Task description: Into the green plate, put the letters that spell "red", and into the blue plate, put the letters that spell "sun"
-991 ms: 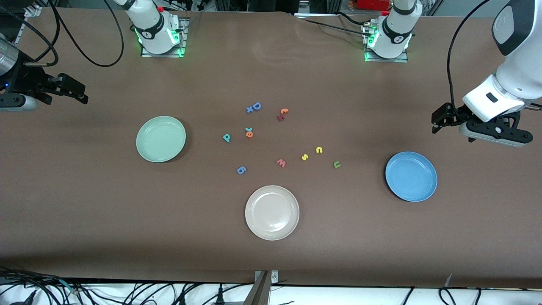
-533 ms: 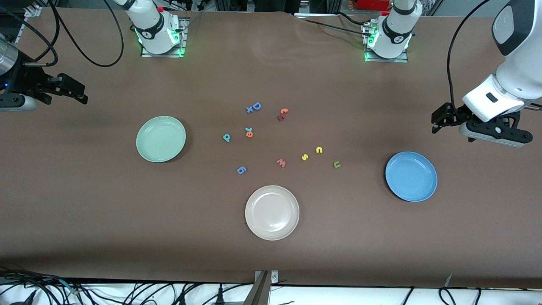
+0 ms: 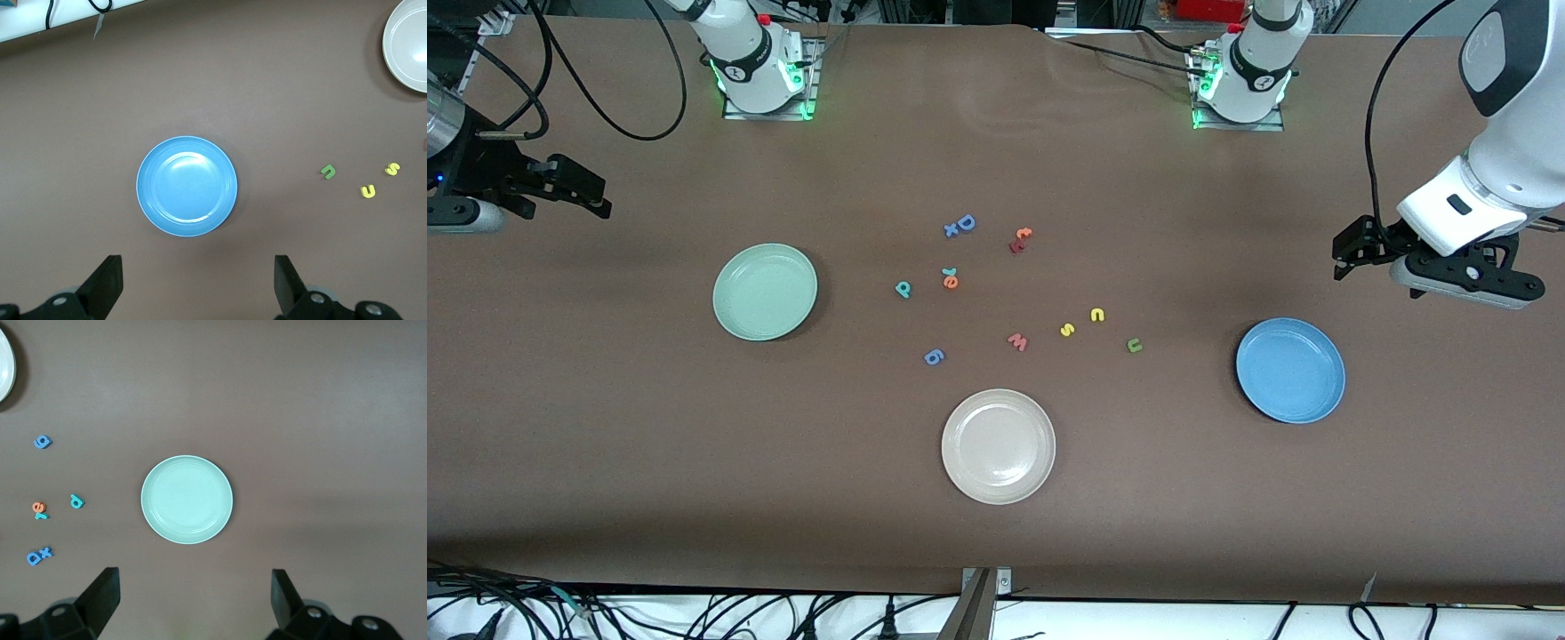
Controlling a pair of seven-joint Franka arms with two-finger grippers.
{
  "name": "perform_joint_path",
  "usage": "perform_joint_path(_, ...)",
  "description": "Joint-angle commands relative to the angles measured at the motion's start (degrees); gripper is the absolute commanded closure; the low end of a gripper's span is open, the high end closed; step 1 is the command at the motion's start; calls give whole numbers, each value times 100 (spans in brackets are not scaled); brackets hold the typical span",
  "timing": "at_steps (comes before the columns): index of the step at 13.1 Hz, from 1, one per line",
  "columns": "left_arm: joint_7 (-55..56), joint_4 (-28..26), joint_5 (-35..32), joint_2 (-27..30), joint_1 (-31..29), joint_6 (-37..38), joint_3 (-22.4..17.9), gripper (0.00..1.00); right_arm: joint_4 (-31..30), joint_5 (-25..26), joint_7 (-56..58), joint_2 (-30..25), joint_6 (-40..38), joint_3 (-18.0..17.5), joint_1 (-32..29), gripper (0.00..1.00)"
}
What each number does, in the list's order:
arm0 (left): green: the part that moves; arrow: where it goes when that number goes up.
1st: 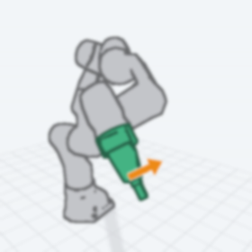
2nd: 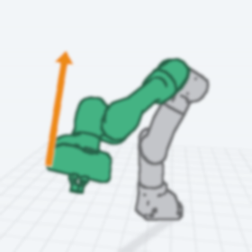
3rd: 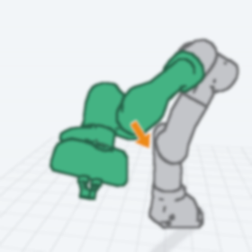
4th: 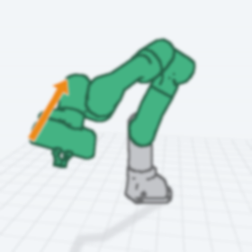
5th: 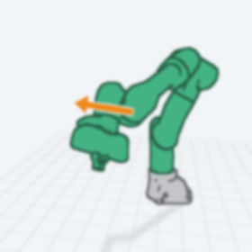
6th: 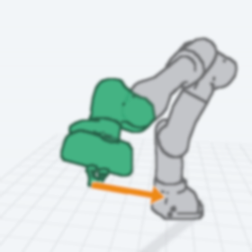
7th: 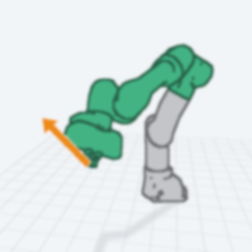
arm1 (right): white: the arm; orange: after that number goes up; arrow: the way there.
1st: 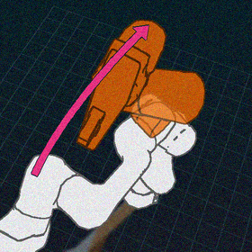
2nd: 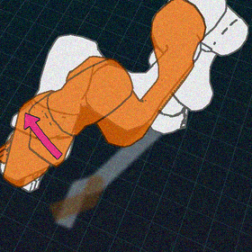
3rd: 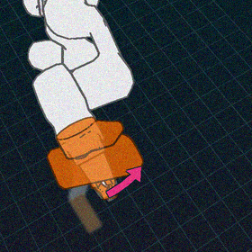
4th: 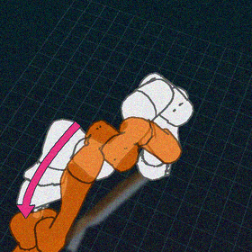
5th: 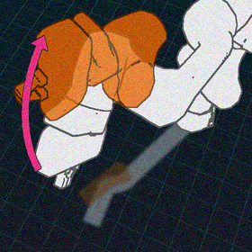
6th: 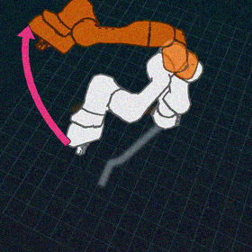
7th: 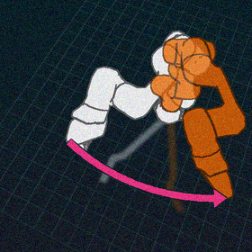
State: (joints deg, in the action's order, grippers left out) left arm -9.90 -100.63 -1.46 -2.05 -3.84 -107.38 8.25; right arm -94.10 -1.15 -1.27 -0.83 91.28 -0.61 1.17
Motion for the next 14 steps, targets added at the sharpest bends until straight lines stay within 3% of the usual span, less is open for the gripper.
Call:
perform_joint_path(1, 41, 35, -56, 29, -21, 33, 36, 0, 41, 62, -66, -40, -67, -9, 6, 0)
perform_joint_path(14, 41, 35, -56, 21, -12, 33, 36, 0, 6, 9, -84, -32, -32, 17, -3, 0)
